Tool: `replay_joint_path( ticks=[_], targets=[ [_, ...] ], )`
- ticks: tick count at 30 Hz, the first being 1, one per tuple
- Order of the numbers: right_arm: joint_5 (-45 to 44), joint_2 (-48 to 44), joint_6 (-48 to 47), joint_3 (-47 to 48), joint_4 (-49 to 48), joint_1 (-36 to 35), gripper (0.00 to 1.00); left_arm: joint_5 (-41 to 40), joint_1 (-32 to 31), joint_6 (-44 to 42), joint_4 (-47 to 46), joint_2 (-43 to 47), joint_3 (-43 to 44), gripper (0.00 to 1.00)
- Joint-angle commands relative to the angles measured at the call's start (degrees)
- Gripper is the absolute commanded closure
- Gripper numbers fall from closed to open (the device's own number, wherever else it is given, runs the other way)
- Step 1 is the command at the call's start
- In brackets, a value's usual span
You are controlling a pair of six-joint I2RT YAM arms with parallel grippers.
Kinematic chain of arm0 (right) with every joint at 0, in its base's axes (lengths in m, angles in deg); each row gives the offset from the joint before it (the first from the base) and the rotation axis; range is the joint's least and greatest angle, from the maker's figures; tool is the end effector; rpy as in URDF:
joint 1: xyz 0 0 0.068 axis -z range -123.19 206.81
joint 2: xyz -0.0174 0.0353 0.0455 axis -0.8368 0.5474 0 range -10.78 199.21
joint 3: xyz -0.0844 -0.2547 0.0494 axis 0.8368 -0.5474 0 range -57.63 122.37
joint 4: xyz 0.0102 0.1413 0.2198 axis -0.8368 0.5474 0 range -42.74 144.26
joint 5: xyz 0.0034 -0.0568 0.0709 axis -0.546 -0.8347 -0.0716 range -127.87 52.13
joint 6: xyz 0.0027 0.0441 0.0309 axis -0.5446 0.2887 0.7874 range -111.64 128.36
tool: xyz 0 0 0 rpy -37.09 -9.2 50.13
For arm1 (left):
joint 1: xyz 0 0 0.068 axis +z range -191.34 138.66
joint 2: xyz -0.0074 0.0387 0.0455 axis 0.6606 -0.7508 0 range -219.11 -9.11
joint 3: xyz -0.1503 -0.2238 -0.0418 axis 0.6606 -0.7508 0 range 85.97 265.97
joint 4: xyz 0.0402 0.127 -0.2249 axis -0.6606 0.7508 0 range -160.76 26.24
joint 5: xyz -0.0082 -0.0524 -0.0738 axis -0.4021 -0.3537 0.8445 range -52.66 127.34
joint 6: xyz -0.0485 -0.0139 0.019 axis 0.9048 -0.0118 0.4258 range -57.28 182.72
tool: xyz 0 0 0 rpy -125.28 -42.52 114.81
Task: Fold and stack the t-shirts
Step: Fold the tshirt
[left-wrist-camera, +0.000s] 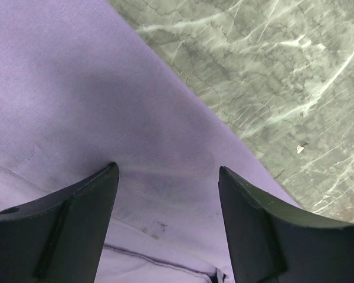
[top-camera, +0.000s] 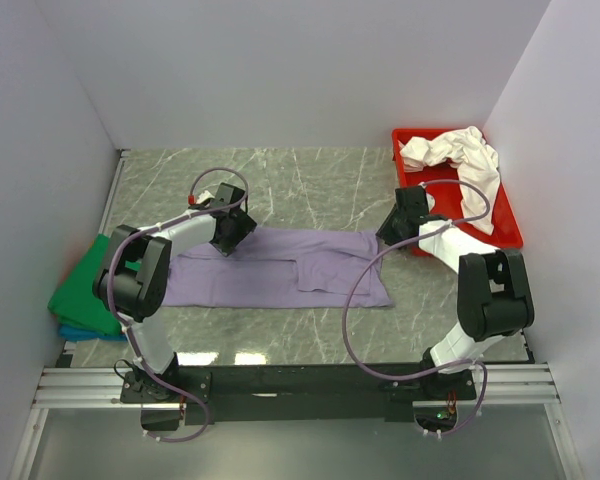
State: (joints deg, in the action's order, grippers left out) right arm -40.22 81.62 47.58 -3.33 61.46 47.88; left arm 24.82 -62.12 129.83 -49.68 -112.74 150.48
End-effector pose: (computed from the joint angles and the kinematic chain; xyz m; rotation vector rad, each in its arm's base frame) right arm 0.3242 0.0495 0.1866 0.6722 2.4164 0.3022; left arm 0.3432 -0.1219 0.1677 -1.0952 2.3658 -0.2755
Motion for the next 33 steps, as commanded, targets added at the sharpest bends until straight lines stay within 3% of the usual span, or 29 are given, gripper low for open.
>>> replay_joint_path(
  ticks=[1, 8, 18, 24, 27, 28, 29, 33],
  targets=[
    [-1.2, -1.0, 0.2, 1.2, -1.7, -0.5, 0.62, -0.8, 1.0, -1.1, 2.6, 0.9, -1.7, 0.25],
    [0.2, 5.1, -1.0, 7.3, -1.6, -0.5, 0.61, -0.7, 1.2, -1.1, 2.6, 0.5, -1.3, 0.25],
    [-0.1, 7.4, -0.9, 8.5, -1.4, -0.5, 0.64, -0.3, 1.2, -0.9, 2.4, -0.3, -1.1, 0.25],
    [0.0, 7.8, -1.5, 7.8, -1.2, -0.3, 0.71, -0.2, 1.3, -0.8, 2.3, -0.6, -1.0, 0.25],
    [-1.0, 6.6, -1.4, 7.5, -0.6, 0.0, 0.85, -0.2, 1.4, -0.8, 2.2, -0.5, -1.3, 0.25],
    [-1.5, 6.0, -1.3, 7.1, -0.1, 0.1, 0.96, -0.2, 1.5, -0.8, 2.0, -0.4, -1.6, 0.25],
    [-2.9, 5.2, -0.9, 6.3, 0.1, 0.4, 1.00, -0.1, 1.7, -0.8, 1.9, -0.4, -1.8, 0.25],
    [-5.3, -1.7, 0.7, 2.3, -0.1, 1.6, 1.00, 0.6, 2.7, -0.8, 1.2, -0.3, -2.6, 0.25]
  ],
)
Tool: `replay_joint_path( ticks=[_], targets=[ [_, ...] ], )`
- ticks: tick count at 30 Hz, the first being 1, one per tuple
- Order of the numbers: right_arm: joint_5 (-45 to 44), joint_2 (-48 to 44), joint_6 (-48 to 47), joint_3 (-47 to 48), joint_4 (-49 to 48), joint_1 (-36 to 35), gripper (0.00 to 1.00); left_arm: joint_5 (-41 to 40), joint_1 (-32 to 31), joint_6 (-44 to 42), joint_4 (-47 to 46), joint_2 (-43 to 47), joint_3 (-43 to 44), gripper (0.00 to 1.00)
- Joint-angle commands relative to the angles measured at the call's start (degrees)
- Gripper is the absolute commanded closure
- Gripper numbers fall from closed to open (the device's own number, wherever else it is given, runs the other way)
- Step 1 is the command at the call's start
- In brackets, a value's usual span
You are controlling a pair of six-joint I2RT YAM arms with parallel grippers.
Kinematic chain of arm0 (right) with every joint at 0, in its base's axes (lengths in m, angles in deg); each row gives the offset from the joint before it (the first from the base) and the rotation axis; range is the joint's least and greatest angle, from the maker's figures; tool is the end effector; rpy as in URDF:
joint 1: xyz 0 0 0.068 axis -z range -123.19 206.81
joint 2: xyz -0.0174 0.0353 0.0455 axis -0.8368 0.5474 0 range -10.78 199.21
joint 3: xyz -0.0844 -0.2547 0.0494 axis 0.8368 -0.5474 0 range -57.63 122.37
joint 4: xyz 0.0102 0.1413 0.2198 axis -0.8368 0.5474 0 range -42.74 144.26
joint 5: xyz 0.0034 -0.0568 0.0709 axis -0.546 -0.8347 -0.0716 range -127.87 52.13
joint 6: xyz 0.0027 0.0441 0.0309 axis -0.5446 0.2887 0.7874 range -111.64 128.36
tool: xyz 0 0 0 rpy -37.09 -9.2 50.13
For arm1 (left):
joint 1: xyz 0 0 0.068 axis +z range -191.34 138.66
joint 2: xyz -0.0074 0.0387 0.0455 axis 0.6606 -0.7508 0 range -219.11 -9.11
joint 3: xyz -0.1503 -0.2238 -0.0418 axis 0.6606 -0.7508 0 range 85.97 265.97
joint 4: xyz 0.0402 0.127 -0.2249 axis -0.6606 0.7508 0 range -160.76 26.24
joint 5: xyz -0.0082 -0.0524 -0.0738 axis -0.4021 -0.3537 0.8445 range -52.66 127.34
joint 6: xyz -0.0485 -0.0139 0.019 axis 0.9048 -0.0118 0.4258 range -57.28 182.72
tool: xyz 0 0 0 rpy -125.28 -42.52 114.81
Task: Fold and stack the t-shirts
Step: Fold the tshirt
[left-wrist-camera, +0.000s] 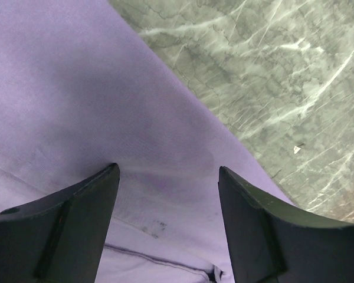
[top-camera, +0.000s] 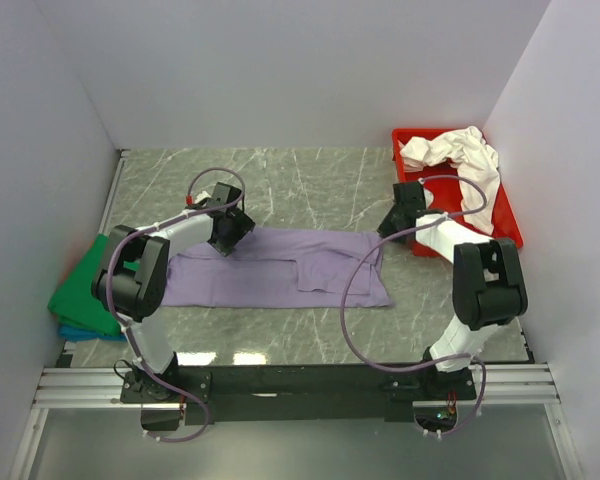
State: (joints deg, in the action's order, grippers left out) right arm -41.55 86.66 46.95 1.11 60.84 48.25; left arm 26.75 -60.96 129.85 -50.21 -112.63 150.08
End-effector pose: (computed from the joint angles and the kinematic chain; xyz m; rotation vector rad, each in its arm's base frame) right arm 0.3464 0.0498 0.1822 0.6743 2.4079 0.2678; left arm 0.3447 -0.1158 0.1667 -1.1153 2.3719 -0.3065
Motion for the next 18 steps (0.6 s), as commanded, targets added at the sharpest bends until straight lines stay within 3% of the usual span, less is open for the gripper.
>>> replay_joint_path(
  ticks=[1, 6, 11, 18],
  targets=[
    [-4.5, -7.9, 1.7, -3.5, 0.3, 1.3, 1.00, -1.2, 1.7, -0.9, 1.5, -0.4, -2.6, 0.25],
    [-6.2, -10.6, 2.3, -5.2, 0.2, 1.3, 1.00, -0.8, 2.3, -0.9, 1.0, 0.1, -3.1, 0.25],
    [-6.1, -6.4, 1.6, -3.5, 0.8, 1.5, 0.99, -0.6, 2.5, -1.0, 0.9, 0.3, -2.9, 0.25],
    [-3.9, -9.4, 0.5, -4.1, 1.6, 3.1, 0.63, -0.1, 2.5, -3.3, 0.2, 2.9, -1.6, 0.25]
  ],
)
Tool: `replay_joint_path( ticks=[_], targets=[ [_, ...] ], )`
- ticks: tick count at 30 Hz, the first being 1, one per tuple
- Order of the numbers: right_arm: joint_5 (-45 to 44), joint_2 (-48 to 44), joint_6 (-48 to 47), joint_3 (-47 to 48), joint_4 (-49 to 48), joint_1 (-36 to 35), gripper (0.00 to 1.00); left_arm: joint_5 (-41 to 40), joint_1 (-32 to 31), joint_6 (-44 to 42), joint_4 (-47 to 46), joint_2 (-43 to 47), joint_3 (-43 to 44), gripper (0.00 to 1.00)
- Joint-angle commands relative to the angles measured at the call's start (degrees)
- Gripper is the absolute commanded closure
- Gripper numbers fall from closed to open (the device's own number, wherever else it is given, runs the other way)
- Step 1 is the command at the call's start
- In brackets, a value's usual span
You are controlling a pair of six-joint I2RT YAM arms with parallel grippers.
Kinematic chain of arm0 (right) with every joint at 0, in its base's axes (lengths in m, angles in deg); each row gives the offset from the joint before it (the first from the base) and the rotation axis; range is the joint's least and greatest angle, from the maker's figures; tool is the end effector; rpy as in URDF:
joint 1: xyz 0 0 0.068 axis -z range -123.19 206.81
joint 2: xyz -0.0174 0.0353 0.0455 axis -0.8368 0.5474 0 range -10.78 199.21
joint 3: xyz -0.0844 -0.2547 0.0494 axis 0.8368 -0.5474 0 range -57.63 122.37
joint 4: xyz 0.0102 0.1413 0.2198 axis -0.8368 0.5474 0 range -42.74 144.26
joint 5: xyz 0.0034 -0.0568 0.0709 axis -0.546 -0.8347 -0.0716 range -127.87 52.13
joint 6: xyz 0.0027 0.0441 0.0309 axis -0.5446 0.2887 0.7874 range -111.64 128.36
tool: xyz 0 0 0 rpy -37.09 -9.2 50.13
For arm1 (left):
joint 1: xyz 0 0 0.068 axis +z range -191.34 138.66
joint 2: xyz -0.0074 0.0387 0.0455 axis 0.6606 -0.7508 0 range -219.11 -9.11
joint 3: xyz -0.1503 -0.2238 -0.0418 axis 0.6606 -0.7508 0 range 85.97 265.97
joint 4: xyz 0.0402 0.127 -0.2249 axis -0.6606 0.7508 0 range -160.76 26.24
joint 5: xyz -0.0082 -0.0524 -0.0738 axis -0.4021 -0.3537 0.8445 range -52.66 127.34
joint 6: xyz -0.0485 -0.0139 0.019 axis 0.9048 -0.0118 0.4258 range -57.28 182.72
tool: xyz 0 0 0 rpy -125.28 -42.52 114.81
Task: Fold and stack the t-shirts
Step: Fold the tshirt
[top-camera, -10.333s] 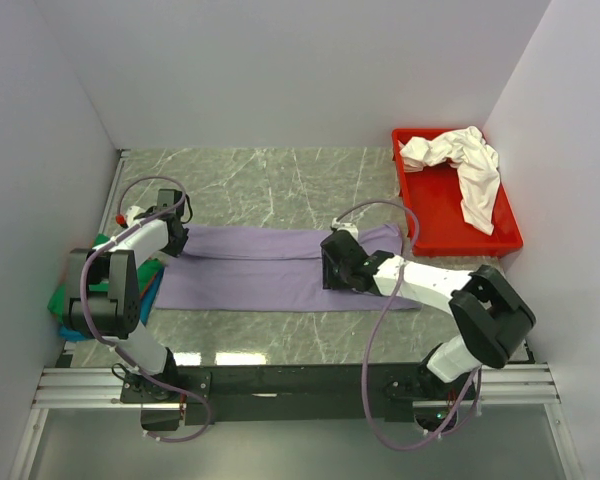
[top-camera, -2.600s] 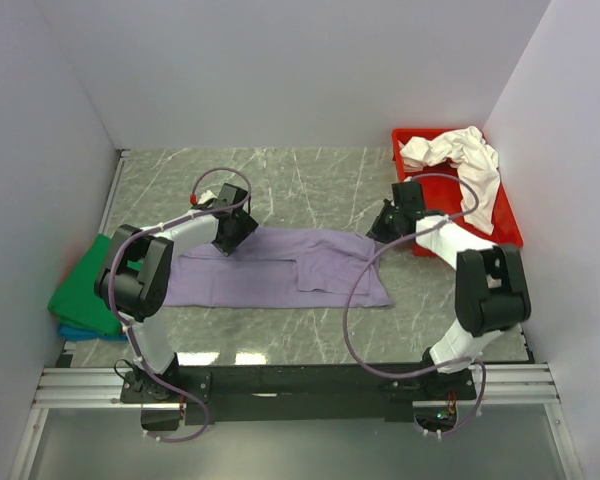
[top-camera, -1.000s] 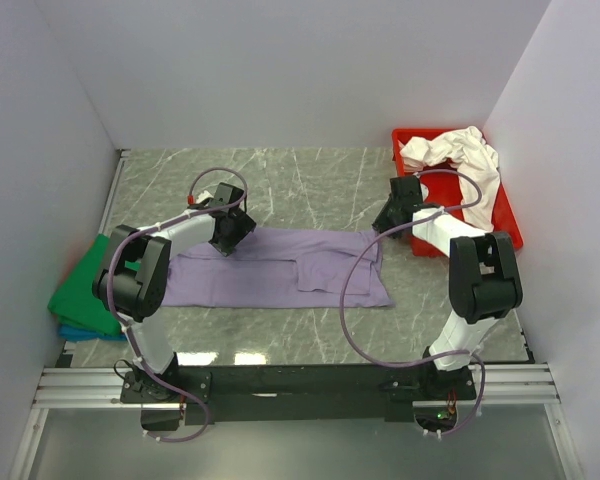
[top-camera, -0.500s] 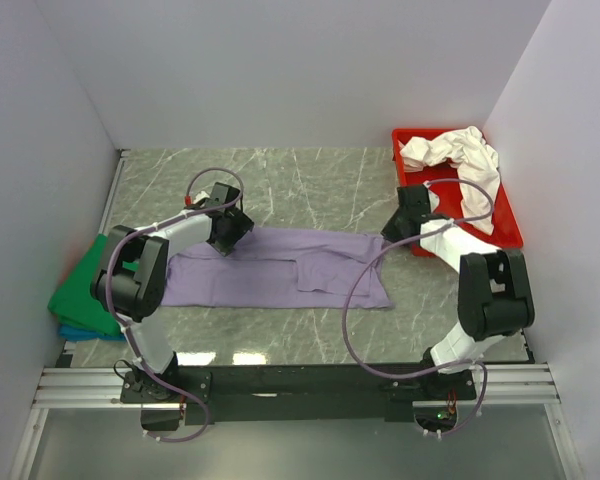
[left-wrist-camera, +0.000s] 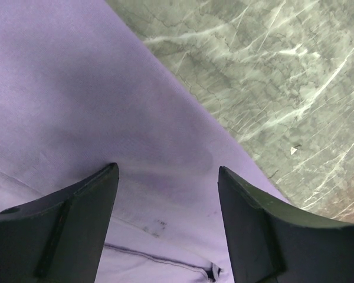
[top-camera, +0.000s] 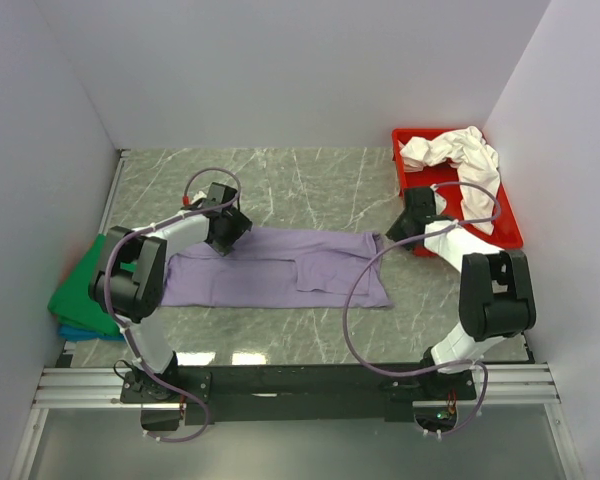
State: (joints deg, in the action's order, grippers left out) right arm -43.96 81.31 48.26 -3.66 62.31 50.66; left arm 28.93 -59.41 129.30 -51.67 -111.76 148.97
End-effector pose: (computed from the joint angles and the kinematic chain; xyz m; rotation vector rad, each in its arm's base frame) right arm 0.3236 0.0311 0.1857 0.7689 2.3819 0.2032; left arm 0.3452 -0.1071 0.1676 -1.1256 2.3667 -0.3513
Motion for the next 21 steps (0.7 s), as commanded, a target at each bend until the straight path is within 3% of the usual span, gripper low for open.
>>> replay_joint_path(
  ticks=[1, 4, 8, 12, 21],
  targets=[
    [-1.0, -5.4, -1.0, 0.3, 0.2, 0.4, 0.62, -2.1, 1.0, -3.1, 1.2, 2.5, -0.3, 0.25],
    [-2.2, -10.4, -1.0, 0.4, 2.5, -4.2, 0.59, -1.4, 0.7, -5.1, 0.6, 4.9, 0.8, 0.23],
    [-4.6, -12.4, 1.8, 0.4, 3.1, -15.8, 0.59, -5.1, -0.7, -5.7, 3.7, 8.8, 2.0, 0.23],
    [-6.4, -9.8, 4.7, -0.4, 0.6, -24.6, 0.59, -6.5, -2.8, -4.4, 3.7, 14.1, -4.4, 0.23],
    [-2.0, -5.3, 7.7, -7.9, -4.6, -26.3, 0.60, -9.6, -10.0, -2.3, 3.5, 21.4, -17.2, 0.27]
  ],
)
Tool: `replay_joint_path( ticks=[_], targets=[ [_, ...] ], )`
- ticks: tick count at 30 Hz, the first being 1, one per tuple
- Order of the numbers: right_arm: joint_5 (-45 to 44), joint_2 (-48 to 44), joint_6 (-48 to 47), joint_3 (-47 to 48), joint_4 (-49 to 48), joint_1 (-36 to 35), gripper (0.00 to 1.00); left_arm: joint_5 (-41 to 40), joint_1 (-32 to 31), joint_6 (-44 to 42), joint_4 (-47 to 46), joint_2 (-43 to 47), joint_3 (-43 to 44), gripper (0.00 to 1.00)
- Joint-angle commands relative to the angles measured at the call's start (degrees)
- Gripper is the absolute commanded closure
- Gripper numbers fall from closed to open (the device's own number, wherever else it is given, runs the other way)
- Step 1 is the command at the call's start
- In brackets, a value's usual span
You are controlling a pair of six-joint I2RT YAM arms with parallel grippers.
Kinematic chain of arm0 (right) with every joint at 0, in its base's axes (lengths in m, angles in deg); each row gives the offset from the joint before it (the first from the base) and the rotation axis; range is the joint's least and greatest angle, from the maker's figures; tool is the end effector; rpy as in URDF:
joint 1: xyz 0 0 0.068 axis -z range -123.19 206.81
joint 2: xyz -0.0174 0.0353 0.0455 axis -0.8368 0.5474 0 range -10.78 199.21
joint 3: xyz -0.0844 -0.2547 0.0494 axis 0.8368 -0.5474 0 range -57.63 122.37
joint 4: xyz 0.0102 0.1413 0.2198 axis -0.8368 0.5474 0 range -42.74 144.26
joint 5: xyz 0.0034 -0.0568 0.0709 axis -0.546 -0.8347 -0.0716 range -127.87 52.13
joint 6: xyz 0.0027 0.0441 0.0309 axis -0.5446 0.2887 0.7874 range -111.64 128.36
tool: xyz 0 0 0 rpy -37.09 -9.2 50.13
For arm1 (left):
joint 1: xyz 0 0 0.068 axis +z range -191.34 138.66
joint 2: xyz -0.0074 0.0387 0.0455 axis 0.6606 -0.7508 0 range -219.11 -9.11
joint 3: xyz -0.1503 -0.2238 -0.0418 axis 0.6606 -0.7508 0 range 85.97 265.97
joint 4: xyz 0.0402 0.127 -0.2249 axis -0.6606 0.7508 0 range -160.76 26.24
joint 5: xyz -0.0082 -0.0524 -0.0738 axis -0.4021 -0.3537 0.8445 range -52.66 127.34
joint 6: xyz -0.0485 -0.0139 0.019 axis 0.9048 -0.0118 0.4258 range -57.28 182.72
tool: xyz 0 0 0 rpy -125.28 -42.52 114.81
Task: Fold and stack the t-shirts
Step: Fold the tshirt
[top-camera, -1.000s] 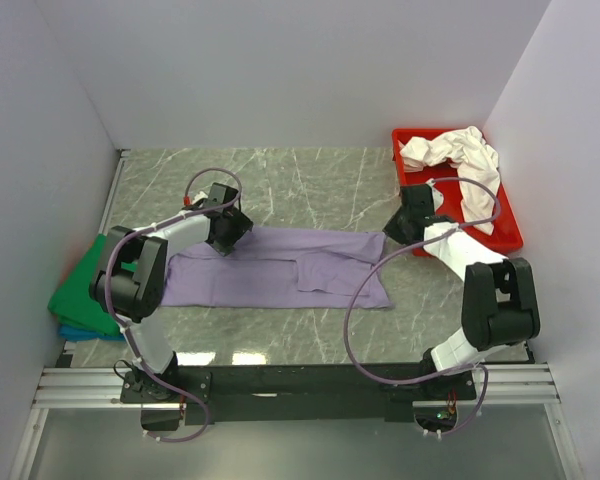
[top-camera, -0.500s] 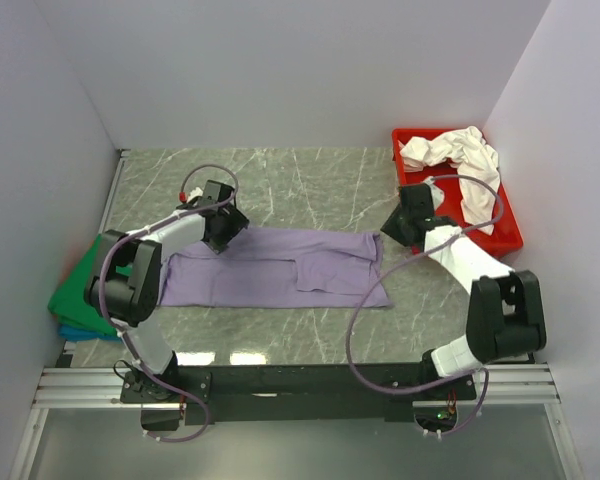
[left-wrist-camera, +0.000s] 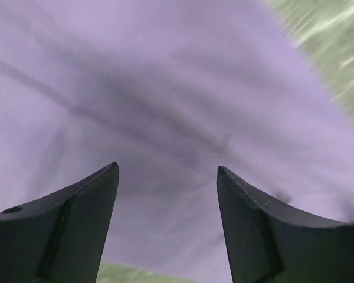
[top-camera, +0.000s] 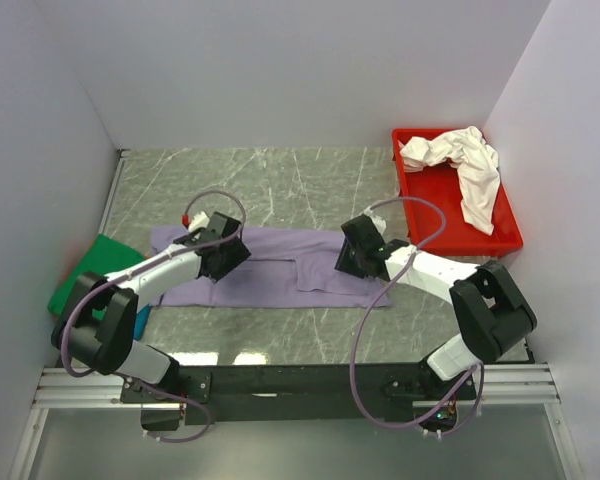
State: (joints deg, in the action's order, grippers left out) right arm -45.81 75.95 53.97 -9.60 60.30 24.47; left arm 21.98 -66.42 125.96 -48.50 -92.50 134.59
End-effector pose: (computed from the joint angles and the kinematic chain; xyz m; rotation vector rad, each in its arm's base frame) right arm 0.2572 0.1570 0.1849 0.3497 2.4840 0.4117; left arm 0.2612 -0.1118 0.1945 -0.9240 2.3616 -0.2774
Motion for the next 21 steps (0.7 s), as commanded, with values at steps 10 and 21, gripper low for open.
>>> replay_joint_path(
  ticks=[10, 21],
  targets=[
    [0.7, 5.2, 1.3, -2.2, -2.5, 4.6, 0.60, -4.1, -12.4, 3.6, -1.3, -4.0, -5.6, 0.29],
    [1.9, 21.7, -7.5, 25.5, 11.3, 14.0, 0.62, 0.3, -16.8, 7.7, -3.6, -15.0, 4.2, 0.29]
  ],
)
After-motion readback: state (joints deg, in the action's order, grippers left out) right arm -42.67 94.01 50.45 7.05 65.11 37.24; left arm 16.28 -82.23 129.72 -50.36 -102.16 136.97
